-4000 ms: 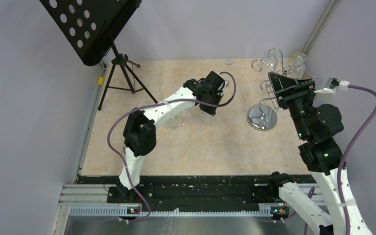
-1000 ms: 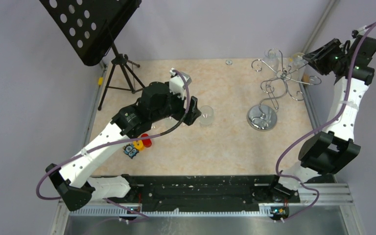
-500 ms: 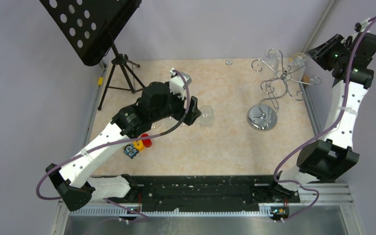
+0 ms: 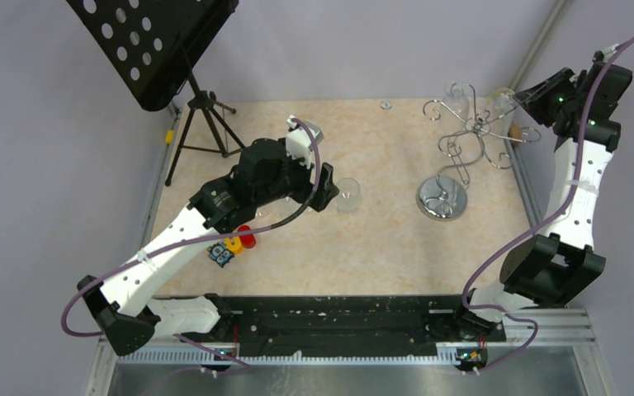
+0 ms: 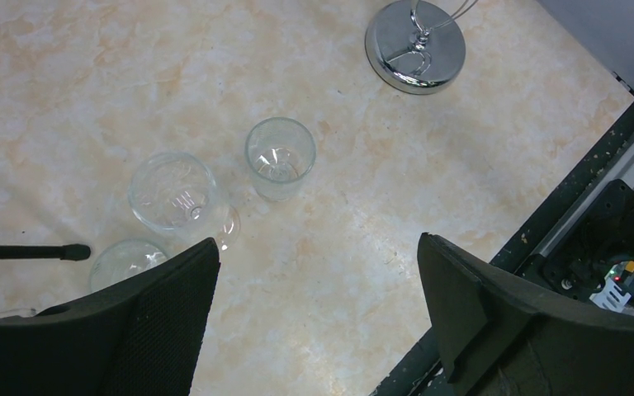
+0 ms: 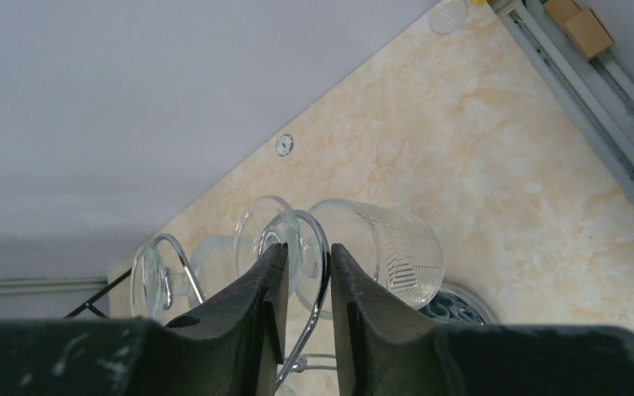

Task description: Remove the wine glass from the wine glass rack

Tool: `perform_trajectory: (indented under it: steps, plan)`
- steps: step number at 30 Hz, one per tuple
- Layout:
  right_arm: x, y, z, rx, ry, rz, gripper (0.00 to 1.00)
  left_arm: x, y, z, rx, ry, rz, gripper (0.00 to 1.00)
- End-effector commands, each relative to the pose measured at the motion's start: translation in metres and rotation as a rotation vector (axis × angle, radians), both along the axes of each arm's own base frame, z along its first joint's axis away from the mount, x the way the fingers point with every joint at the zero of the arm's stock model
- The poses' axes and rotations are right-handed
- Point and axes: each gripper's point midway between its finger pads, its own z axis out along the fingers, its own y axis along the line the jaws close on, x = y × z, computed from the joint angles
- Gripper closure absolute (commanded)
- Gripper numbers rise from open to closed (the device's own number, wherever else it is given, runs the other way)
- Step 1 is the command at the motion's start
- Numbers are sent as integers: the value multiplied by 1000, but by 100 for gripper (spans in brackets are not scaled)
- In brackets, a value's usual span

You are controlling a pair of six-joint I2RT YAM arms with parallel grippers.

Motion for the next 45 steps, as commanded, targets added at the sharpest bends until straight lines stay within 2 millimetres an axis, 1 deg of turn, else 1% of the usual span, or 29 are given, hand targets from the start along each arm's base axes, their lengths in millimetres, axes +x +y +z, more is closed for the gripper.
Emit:
perform_trajectory:
  steps: [1,4,7,10,12,14,16,18,20,22,23,24,28,35,38,39,40,42,45]
  plan:
    - [-3,13,33,9,-106,29,77,3,4,17,-38,-65,15,7]
    - [-2,12,29,16,-96,25,78,3,4,17,-39,-65,14,7]
    - [-5,6,29,-12,-91,-9,78,3,4,16,-38,-64,14,7]
    - [-10,-3,34,-56,-93,-52,67,3,4,16,-38,-64,13,7]
    - [-13,-7,39,-80,-101,-78,63,3,4,17,-39,-65,14,7]
    - [-15,-8,47,-95,-121,-86,63,3,4,16,-39,-64,14,7]
    - [-17,-5,58,-108,-160,-76,66,3,4,16,-39,-64,14,7]
    - [-18,-2,65,-105,-181,-67,71,3,4,17,-41,-63,14,7]
    - [-16,3,66,-80,-191,-44,73,3,3,16,-41,-61,14,7]
    - [-13,7,61,-43,-178,-24,73,3,3,16,-41,-61,15,7]
    - [-12,9,55,-22,-159,-18,73,3,4,16,-42,-62,16,7]
    - [-12,9,47,-1,-129,-22,72,3,4,16,-41,-62,17,7]
    - [-10,10,32,51,-76,-32,70,3,3,17,-43,-64,17,7]
    - [-5,14,27,87,-66,-23,68,3,4,14,-38,-61,16,7]
    - [-5,12,27,91,-58,-39,68,3,4,15,-41,-60,18,7]
    - [-4,11,25,95,-51,-45,68,9,-2,38,-111,-128,19,7]
    - [-3,9,25,95,-47,-52,68,3,5,21,-56,-75,19,7]
    - [-3,9,22,101,-39,-60,68,6,11,21,-47,-90,55,7]
    - [-1,7,19,104,-27,-73,67,6,13,24,-54,-97,59,6]
